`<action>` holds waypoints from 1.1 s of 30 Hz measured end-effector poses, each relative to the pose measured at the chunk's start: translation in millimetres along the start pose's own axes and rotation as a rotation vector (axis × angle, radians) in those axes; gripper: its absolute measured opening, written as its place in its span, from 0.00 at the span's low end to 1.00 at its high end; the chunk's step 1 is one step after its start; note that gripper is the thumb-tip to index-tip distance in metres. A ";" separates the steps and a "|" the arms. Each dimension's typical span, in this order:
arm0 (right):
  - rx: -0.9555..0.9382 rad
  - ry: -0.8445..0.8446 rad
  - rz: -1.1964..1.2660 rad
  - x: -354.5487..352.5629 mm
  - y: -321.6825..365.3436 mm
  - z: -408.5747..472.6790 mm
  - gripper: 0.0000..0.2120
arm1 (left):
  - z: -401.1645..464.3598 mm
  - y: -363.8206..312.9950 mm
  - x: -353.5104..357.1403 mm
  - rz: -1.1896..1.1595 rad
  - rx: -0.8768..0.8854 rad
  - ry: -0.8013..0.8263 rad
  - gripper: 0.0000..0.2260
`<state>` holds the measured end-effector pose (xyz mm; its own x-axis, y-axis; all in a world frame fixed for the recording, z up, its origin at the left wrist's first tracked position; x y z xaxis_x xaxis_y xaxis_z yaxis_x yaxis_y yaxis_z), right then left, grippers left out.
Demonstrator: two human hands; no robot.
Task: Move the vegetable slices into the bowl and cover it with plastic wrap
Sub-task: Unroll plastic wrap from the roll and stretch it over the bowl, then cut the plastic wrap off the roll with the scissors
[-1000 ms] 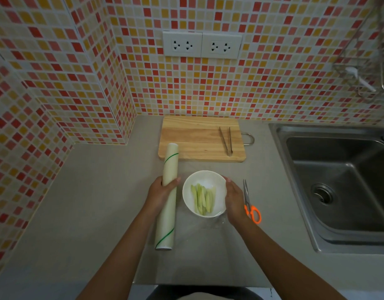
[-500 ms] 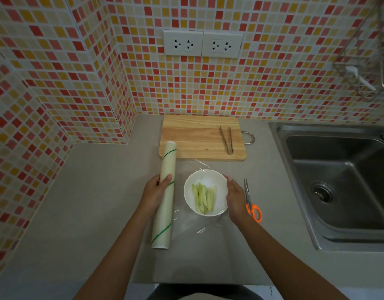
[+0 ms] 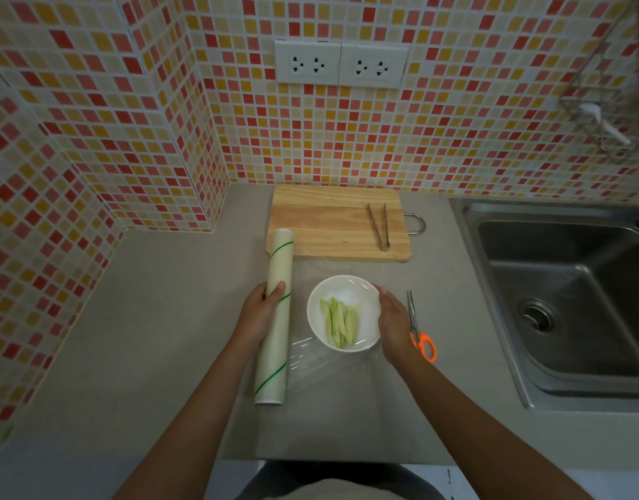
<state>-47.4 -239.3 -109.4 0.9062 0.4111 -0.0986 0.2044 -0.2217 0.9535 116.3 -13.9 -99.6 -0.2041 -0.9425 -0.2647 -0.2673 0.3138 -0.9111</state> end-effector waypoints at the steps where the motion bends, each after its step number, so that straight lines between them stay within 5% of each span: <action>1: 0.003 0.000 -0.001 -0.1 0.6 -0.5 0.15 | 0.6 1.5 -1.5 -0.005 -0.012 -0.017 0.14; 17: 0.039 0.064 0.008 -1.7 9.4 -2.8 0.15 | -7.4 -5.0 -3.9 0.070 0.027 -0.035 0.14; 22: -0.032 -0.105 -0.037 -34.2 32.7 9.1 0.17 | -8.9 -8.5 -4.2 0.079 0.063 -0.053 0.10; 26: -0.244 -0.204 -0.509 -71.9 51.9 13.9 0.12 | -9.1 -9.6 -4.2 0.088 0.080 -0.055 0.12; 30: -0.231 -0.087 -1.138 -84.9 33.2 6.7 0.10 | -7.7 -8.5 -5.8 0.076 0.069 -0.063 0.16; 33: -0.205 -0.082 -1.260 -90.2 21.8 -3.2 0.12 | -7.5 -3.9 -6.7 0.054 0.021 -0.068 0.19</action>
<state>-125.8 -278.4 -78.8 0.1507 0.1794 -0.9722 0.8808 0.4221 0.2144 111.6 -7.9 -91.9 -0.1528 -0.9303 -0.3335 -0.2378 0.3622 -0.9013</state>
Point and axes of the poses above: each hand's wrist, its own z-axis towards the middle knuckle, its own x-axis out of the palm, y = z × x, the point moved 10 cm from there along z, towards the middle knuckle, and after that the axes turned 14 degrees about -y, right-handed, at the moved point
